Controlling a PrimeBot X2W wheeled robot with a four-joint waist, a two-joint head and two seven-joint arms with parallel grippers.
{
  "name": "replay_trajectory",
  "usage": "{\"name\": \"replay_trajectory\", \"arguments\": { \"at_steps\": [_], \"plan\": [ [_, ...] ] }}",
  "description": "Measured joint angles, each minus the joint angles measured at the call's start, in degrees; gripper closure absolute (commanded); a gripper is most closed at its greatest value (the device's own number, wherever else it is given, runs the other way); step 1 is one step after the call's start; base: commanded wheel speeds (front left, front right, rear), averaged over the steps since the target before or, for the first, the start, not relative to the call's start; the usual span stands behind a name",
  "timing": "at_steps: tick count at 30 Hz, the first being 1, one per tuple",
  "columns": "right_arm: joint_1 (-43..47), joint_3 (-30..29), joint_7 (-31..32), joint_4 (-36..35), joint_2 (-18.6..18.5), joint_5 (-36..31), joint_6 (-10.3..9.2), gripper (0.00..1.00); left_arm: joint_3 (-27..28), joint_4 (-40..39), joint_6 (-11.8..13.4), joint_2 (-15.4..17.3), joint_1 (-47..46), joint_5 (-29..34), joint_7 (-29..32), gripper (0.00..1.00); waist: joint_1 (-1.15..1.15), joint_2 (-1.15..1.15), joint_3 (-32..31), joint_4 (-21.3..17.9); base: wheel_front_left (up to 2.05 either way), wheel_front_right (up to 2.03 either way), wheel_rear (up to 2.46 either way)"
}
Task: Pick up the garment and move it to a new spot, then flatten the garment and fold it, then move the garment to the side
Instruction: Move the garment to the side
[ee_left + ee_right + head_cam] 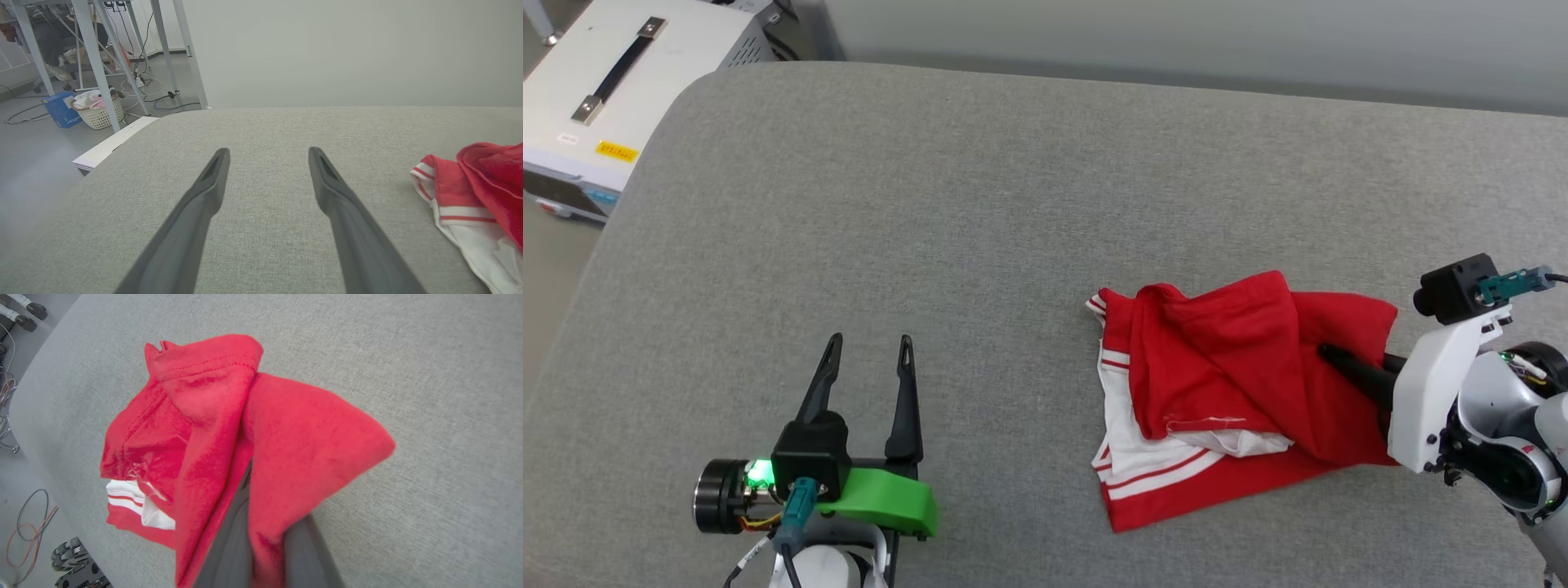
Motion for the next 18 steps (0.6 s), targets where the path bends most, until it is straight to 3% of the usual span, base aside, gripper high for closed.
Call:
{"name": "replay_trajectory", "arguments": {
  "at_steps": [8, 18],
  "plan": [
    [-3.82, 4.14, -0.59, -7.67, -8.42, -3.50, 0.00, 1.00, 0.62, -0.68, 0.08, -0.05, 1.37, 0.03, 0.00, 0.00, 0.00, 0.00, -1.72, -5.69, 0.00, 0.00, 0.00],
    [-6.18, 1.23, 0.11, -8.09, -14.56, -4.35, 0.01, 1.00, 1.41, -2.78, 0.00, 0.33, 0.99, 0.96, -0.01, 0.00, 0.00, 0.00, -0.77, -14.42, 0.00, 0.00, 0.00]
  ]
}}
